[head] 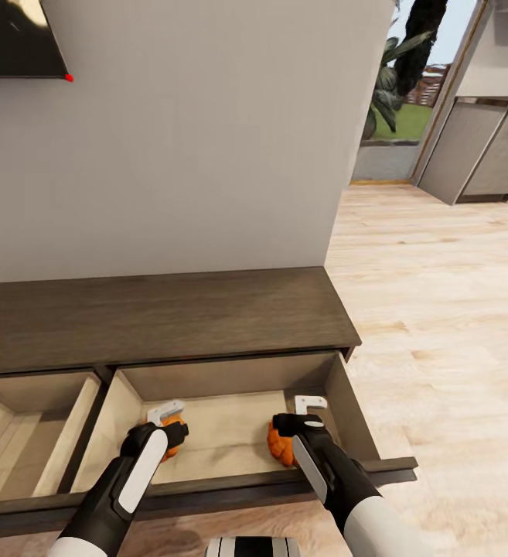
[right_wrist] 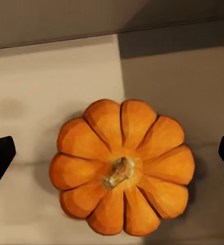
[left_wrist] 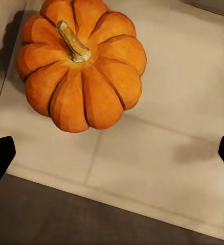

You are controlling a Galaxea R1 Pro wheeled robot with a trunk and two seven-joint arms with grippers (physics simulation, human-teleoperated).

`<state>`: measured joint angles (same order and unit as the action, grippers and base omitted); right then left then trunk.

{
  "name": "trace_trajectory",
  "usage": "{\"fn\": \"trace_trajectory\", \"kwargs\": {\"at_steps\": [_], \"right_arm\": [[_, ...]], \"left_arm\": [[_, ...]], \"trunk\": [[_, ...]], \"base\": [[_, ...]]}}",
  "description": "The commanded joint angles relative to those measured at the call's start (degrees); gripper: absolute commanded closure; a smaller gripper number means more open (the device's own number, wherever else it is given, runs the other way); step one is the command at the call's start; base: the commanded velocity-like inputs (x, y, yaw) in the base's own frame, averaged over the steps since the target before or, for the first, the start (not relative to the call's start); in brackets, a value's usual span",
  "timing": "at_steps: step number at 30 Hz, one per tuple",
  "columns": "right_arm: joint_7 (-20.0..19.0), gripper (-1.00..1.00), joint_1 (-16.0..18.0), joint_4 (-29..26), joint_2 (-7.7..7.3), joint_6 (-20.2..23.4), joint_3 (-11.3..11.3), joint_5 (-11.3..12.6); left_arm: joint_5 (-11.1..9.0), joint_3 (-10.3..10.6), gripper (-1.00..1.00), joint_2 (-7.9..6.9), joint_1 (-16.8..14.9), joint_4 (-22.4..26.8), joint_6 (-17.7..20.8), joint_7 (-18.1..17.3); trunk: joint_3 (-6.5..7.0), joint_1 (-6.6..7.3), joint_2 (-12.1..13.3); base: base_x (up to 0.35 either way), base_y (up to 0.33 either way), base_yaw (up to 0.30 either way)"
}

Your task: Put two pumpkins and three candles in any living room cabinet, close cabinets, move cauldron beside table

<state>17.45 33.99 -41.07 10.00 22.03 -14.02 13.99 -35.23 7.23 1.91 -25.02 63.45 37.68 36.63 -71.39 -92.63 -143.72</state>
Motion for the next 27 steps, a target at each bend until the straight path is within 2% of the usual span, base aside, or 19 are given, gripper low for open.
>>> {"fn": "trace_trajectory", "kwargs": {"at_steps": [1,5,8,14,23,27], "right_arm": [[0.49,-1.00,0.02,-0.31,0.00,0.44,-0.13,0.49],[0.52,-1.00,0.02,-0.93,0.00,1.93,-0.11,0.70],[0.47,-1.00,0.02,-1.70,0.00,5.38,0.04,1.17],[0.44,-1.00,0.02,-8.18,-0.37,12.10,0.28,5.00],[0.21,-1.00,0.02,-9.99,-0.42,11.89,0.01,5.36],[0.28,-1.00,0.02,-10.48,-0.44,12.05,-0.03,5.35]], "left_arm": [[-0.66,0.05,-1.00,0.00,-0.03,0.35,0.20,0.60],[-0.80,-0.10,-1.00,0.02,-0.03,0.99,1.91,0.63],[-0.89,-0.21,-1.00,0.01,-0.03,1.99,2.82,0.63],[-2.06,-1.62,-1.00,-0.05,-0.03,2.95,3.49,0.63],[-2.28,-1.87,-1.00,-0.05,-0.03,3.08,3.89,0.63],[-2.25,-1.87,-1.00,-0.06,-0.03,3.09,3.89,0.63]], "trunk": [[0.18,0.03,0.00],[1.07,0.14,0.05],[1.73,0.21,0.09],[3.06,0.37,0.17],[5.05,0.60,0.29],[5.94,0.70,0.34]], "base": [[0.000,0.000,0.000],[0.000,0.000,0.000],[0.000,0.000,0.000],[-0.106,0.000,0.000],[-0.016,0.000,0.000],[-0.186,0.000,0.000]]}}
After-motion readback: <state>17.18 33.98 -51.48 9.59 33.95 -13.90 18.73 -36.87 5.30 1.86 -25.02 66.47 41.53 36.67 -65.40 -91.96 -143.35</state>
